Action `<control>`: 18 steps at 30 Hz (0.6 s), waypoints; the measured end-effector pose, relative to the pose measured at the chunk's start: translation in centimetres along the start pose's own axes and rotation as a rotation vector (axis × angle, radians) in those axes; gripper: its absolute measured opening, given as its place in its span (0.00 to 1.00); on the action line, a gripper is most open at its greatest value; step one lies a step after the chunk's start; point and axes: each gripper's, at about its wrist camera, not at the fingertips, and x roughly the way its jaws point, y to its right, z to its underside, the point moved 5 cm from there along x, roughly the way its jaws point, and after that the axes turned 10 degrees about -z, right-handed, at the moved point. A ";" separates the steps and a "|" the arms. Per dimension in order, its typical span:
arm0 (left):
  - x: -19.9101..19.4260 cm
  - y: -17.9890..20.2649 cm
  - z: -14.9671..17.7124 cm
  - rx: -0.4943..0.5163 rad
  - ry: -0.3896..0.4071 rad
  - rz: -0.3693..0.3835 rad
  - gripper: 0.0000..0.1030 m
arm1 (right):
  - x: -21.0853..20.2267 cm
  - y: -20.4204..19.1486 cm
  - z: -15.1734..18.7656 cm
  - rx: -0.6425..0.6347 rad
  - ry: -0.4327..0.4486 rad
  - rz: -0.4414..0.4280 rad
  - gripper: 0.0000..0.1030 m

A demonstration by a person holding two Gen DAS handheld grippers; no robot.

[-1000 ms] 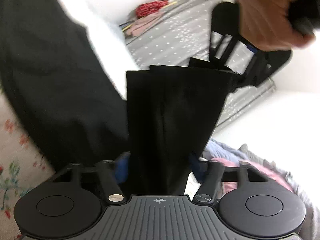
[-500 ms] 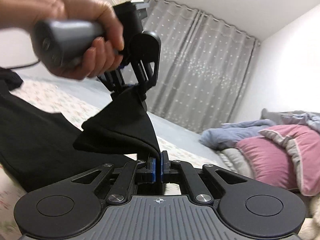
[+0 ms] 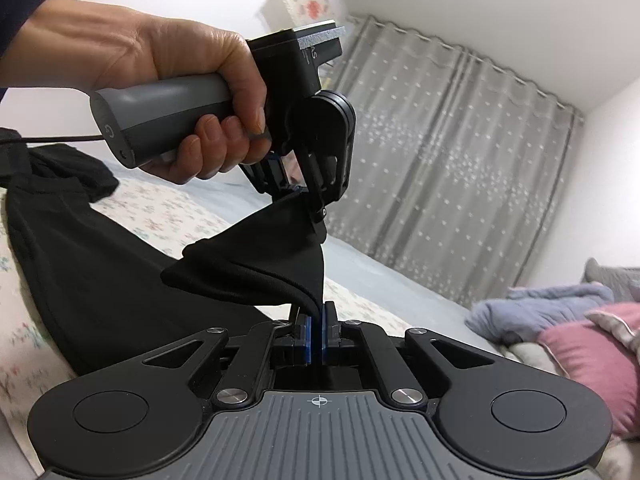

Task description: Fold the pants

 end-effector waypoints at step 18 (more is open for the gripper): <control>-1.7 -22.1 0.6 0.105 -0.024 -0.318 0.14 | 11.3 -17.8 -8.5 -0.154 -0.012 -0.393 0.02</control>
